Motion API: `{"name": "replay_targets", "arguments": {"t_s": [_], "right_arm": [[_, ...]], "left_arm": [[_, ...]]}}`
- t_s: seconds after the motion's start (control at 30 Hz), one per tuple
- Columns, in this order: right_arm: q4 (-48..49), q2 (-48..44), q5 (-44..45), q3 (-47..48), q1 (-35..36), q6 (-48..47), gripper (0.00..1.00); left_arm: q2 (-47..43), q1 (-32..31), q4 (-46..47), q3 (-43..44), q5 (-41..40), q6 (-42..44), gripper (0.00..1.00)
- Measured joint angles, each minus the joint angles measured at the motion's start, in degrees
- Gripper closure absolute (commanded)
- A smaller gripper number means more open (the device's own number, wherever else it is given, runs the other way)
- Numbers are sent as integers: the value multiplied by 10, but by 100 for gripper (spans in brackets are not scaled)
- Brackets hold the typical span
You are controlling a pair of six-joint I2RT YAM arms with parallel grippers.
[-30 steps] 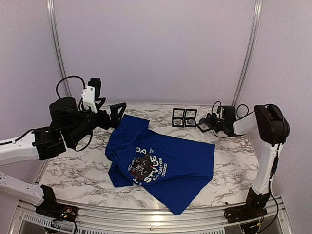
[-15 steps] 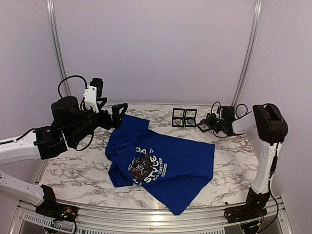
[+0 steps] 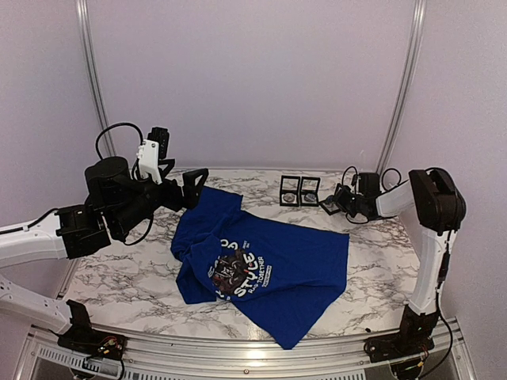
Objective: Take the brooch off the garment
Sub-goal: Place the brooch in the brooch box.
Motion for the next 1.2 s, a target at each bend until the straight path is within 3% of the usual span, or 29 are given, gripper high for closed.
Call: {"name": "replay_targets", "arguments": {"t_s": [1.2], "right_arm": [[-48,-8,23,0,4,-3,90]], "left_arm": [[0,0,1,0,2,1,1]]}}
